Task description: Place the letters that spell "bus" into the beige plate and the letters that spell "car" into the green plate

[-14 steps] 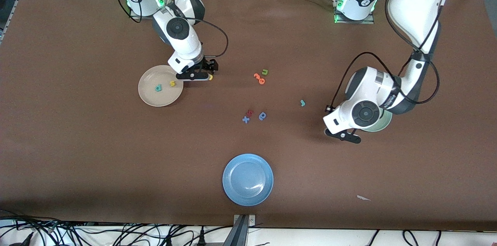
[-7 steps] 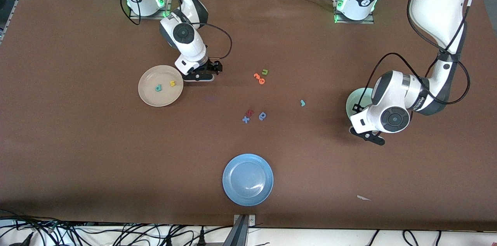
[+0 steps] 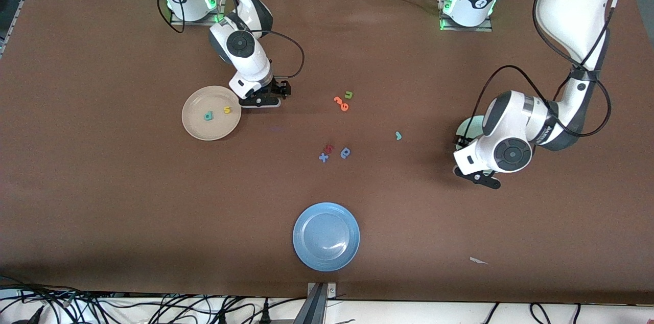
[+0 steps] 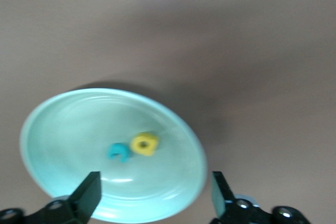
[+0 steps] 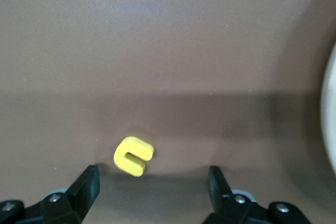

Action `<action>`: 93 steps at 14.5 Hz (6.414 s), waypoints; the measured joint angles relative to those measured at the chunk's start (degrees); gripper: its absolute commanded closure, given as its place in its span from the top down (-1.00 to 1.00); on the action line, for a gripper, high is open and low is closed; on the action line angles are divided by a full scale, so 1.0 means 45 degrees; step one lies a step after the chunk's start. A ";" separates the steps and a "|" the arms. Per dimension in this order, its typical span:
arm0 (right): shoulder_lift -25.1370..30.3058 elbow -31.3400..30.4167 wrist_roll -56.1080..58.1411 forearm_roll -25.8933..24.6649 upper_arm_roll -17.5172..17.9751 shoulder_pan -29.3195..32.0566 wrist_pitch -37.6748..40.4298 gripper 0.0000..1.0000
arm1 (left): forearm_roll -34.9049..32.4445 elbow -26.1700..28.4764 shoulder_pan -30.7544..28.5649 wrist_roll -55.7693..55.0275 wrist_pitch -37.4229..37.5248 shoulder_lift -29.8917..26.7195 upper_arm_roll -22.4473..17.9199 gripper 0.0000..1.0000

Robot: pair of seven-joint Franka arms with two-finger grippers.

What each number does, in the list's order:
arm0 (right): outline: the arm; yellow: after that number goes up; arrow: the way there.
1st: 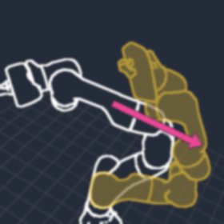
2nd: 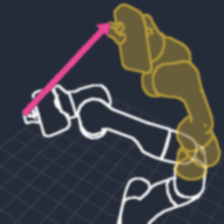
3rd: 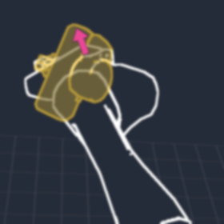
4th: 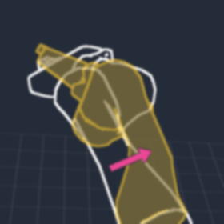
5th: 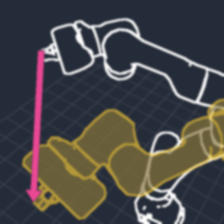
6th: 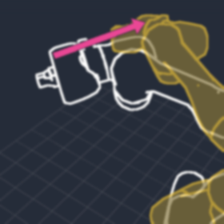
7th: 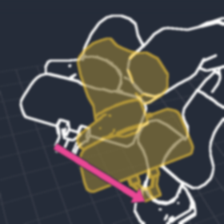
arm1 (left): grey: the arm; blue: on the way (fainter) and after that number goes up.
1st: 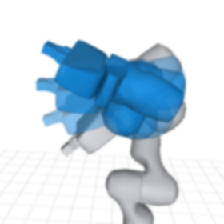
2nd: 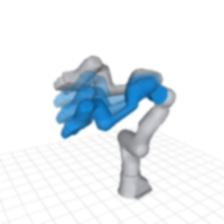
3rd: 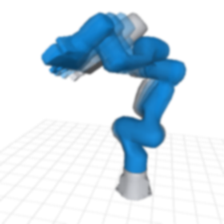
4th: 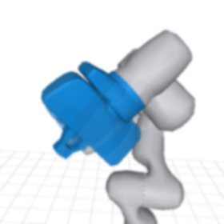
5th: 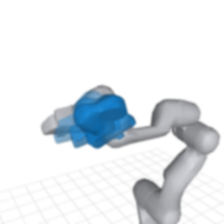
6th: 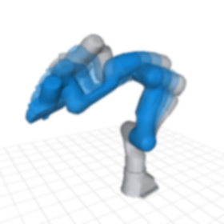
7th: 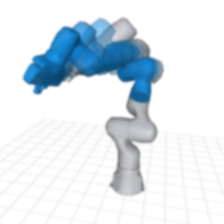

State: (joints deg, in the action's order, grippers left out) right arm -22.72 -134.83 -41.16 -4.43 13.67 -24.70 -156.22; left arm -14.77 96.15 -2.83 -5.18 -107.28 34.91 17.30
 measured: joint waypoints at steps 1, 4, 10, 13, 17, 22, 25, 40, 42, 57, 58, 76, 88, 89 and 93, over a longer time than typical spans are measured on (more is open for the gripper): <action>0.0008 0.0012 0.0010 -0.0168 -0.0066 0.0000 -0.0051 0.86 | 0.0086 0.0062 0.0020 -0.1129 -0.0139 -0.0001 0.0462 1.00; 0.0007 0.0021 0.0010 -0.0590 -0.0149 0.0001 -0.0311 0.77 | 0.0100 0.0449 0.0035 -0.4145 -0.0659 -0.0002 0.1689 1.00; 0.0046 0.0022 0.0010 -0.0683 -0.0172 0.0001 -0.0370 -0.58 | 0.0100 0.2559 0.0034 -0.7827 -0.4275 -0.0013 0.2499 1.00; 0.0193 0.0028 0.0009 -0.0688 -0.0155 -0.0002 -0.0377 -1.00 | 0.0100 0.3089 0.0056 -0.8775 -0.5235 -0.0018 0.2550 0.99; 0.0163 0.0014 0.0009 -0.0689 -0.0178 -0.0010 -0.0381 -1.00 | 0.0100 0.3290 0.0388 -0.9857 -0.6013 -0.0014 0.2606 0.79; 0.0510 0.0099 0.0218 -0.0767 -0.0369 0.0089 0.0156 -1.00 | 0.0100 0.3897 0.0498 -1.0023 -0.7004 0.0018 0.2606 0.47; 0.1738 0.0252 0.1311 -0.0768 -0.0423 0.0812 0.2063 -1.00 | 0.0100 0.3981 0.0498 -1.0029 -0.7108 0.0023 0.2606 0.22; 0.2868 -0.0346 0.4849 -0.0762 -0.0483 0.3313 0.4128 1.00 | -0.0075 0.3978 0.0493 -1.0015 -0.7103 0.0202 0.2558 -0.49; 0.3030 -0.0232 0.4850 -0.0761 -0.0551 0.3475 0.4090 1.00 | -0.0205 0.3979 0.0494 -1.0014 -0.7093 0.0196 0.2563 -0.56; 0.3837 0.8512 0.9317 0.0581 -0.3465 0.3770 1.2930 1.00 | -0.0234 0.3972 0.0492 -1.0001 -0.7082 0.0186 0.2551 -1.00; 0.3747 0.9102 0.9320 0.0581 -0.3471 0.3766 1.3578 1.00 | -0.0234 0.3970 0.0492 -1.0001 -0.7081 0.0186 0.2551 -1.00; 0.3302 1.0885 0.9319 0.0179 -0.3754 0.3744 1.5033 1.00 | -0.1457 0.1701 -0.3348 -0.1322 -0.1279 -0.0148 0.2333 -0.16; 0.3255 1.1470 0.9311 0.0071 -0.3740 0.3601 1.4763 1.00 | -0.1474 -0.0570 -0.3738 -0.0733 0.1464 -0.0346 0.2372 1.00; 0.3227 1.1471 0.9311 0.0071 -0.3739 0.3602 1.4765 1.00 | -0.1474 -0.0824 -0.3866 -0.0733 0.1704 -0.0367 0.2376 1.00; 0.3118 1.1472 0.9311 0.0100 -0.3723 0.3600 1.4783 1.00 | -0.0183 -0.1283 -0.4705 0.0152 0.1901 -0.1145 0.2120 1.00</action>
State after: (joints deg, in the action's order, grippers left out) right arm -8.69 -83.20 0.74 -3.98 -3.08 -8.50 -89.69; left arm -15.59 90.37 -24.00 -4.50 -98.72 29.76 26.84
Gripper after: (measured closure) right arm 0.000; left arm 0.000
